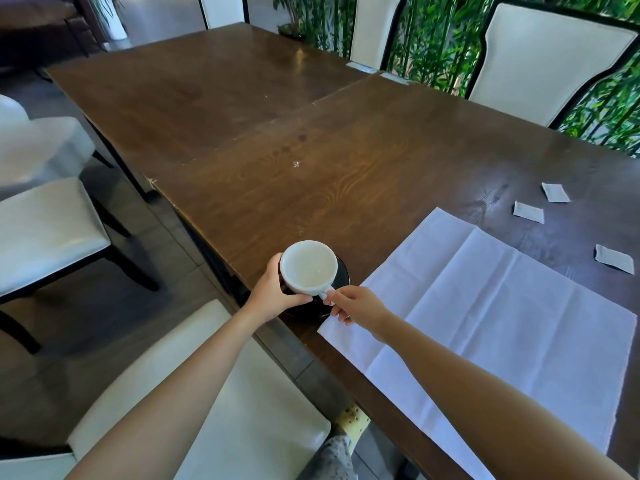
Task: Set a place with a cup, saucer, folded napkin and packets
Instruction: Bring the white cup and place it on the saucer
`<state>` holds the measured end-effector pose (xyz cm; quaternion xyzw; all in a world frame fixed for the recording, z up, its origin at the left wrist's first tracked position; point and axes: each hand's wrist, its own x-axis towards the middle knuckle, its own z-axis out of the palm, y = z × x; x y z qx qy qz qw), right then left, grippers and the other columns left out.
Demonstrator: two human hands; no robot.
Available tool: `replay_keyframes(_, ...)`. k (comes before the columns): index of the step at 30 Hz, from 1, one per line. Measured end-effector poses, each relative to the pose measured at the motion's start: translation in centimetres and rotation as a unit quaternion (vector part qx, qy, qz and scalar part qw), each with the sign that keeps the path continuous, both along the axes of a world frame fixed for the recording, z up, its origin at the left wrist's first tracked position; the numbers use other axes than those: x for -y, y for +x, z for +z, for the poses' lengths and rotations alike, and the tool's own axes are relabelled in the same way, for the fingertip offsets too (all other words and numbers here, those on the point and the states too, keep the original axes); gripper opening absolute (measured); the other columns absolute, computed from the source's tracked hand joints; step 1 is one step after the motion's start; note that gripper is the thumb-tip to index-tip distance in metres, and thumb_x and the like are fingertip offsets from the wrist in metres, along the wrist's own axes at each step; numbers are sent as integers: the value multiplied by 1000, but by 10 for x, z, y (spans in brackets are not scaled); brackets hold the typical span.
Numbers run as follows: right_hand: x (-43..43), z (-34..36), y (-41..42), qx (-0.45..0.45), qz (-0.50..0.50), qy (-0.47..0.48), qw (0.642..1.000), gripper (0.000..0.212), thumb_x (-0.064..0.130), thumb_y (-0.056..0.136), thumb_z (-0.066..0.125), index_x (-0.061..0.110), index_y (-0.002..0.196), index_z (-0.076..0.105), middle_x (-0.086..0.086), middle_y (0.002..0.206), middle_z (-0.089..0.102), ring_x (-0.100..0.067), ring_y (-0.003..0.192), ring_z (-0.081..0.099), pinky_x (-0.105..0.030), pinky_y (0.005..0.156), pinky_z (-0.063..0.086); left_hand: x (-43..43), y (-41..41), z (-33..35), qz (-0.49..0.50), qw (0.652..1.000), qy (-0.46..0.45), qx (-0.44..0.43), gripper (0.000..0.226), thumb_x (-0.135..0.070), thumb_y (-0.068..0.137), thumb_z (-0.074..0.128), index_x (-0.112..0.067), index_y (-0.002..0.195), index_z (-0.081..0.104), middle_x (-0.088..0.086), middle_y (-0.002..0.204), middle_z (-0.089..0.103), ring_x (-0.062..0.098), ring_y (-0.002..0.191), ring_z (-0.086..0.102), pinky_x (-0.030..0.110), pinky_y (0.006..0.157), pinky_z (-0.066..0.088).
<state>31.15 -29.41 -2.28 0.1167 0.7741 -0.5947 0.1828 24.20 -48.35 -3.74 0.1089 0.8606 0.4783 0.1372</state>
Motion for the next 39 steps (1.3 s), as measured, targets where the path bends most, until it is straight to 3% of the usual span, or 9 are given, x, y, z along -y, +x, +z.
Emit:
replay_keyframes(11, 2, -2, 6, -5, -9, 0, 1000, 25, 42, 92, 50, 26, 82, 67, 3, 73, 64, -11, 66, 58, -10, 60, 47, 1, 7, 5, -3, 1000, -10, -1, 97, -26, 63, 85, -22, 139, 23, -1, 137, 40, 7, 116, 37, 29, 92, 39)
replay_keyframes(21, 4, -2, 9, -4, -15, 1, 1000, 24, 42, 92, 50, 24, 86, 66, 4, 73, 64, -11, 65, 57, -11, 59, 46, 3, 5, 11, -21, 999, -15, 21, 96, -28, 62, 85, -26, 137, 26, -8, 130, 41, 10, 119, 42, 28, 91, 39)
replay_keyframes(25, 6, -1, 10, -11, -6, 17, 1000, 19, 42, 92, 50, 25, 91, 58, 5, 77, 65, -10, 66, 59, -12, 60, 48, 8, 1, 10, -24, 998, -41, 38, 113, -32, 61, 85, -24, 146, 11, -1, 148, 32, 21, 134, 34, 32, 100, 34)
replay_keyframes(28, 4, 2, 11, -9, -14, 30, 999, 20, 40, 92, 51, 23, 102, 55, 6, 81, 65, -10, 68, 59, -13, 60, 49, 17, 0, 17, -18, 997, 2, 73, 120, -28, 61, 86, -28, 148, 4, 4, 156, 19, 19, 139, 29, 38, 110, 32)
replay_keyframes(31, -4, 8, 13, -9, -29, 49, 998, 19, 38, 92, 51, 24, 105, 53, 5, 84, 64, -12, 70, 60, -17, 63, 52, 23, 1, 33, -12, 998, 34, 54, 107, -30, 68, 81, -29, 147, 9, 4, 157, 17, 18, 142, 23, 39, 113, 29)
replay_keyframes(35, -22, 17, 21, -6, -67, 71, 995, 24, 35, 92, 52, 19, 109, 56, -2, 89, 64, -13, 72, 60, -24, 68, 53, 16, 9, 64, 33, 996, 47, -75, 71, -31, 85, 64, -24, 144, 26, -3, 151, 32, 10, 136, 32, 25, 107, 30)
replay_keyframes(39, -50, 15, 48, -25, -59, 207, 976, 30, 32, 92, 52, 13, 116, 54, -6, 97, 60, -20, 83, 58, -27, 72, 47, -14, 40, 84, 21, 981, 29, -193, 48, -23, 89, 57, -21, 136, 42, -4, 140, 46, 5, 123, 41, 22, 103, 31)
